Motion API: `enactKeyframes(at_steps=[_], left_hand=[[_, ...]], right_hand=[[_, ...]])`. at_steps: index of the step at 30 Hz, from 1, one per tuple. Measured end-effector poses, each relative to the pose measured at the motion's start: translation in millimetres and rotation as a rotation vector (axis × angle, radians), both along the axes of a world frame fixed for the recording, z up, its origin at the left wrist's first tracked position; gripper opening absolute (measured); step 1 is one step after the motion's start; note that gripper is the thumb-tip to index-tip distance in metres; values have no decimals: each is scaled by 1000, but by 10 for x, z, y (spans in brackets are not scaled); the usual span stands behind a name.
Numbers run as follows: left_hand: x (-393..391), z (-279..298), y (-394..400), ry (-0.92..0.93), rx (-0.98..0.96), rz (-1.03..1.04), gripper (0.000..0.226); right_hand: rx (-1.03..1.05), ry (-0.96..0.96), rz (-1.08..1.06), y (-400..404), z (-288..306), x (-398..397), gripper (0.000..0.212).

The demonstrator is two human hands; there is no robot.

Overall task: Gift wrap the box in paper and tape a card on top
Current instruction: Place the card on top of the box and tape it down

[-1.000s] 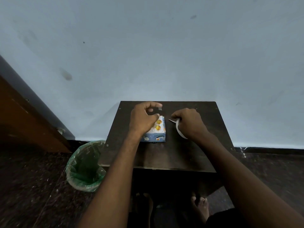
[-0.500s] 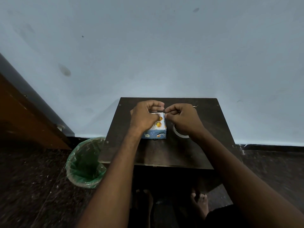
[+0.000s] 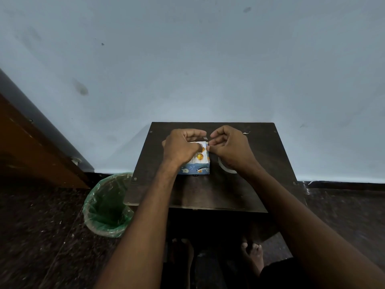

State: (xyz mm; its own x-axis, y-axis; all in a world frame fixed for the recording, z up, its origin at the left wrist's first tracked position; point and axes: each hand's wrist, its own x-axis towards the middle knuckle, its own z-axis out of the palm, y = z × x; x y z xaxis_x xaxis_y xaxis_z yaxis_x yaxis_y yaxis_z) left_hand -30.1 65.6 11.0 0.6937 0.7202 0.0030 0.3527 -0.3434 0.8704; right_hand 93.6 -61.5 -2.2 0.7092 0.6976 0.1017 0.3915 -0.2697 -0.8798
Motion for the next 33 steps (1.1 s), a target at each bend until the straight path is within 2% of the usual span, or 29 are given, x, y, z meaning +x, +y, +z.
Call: enactKeyframes(at_steps=[14, 17, 26, 30, 33], left_hand=[[-10, 89, -79, 80, 27, 9, 31], [-5, 93, -70, 102, 67, 14, 37], [26, 81, -67, 162, 149, 38, 13], [52, 62, -84, 250, 226, 23, 20], [33, 44, -42, 243, 239, 25, 41]], right_hand=[[0, -100, 24, -14, -24, 17, 25], [-3, -125, 22, -6, -35, 16, 23], [-48, -243, 90, -20, 8, -8, 18], [-54, -242, 87, -5, -10, 22, 17], [-52, -237, 83, 7, -19, 28, 18]])
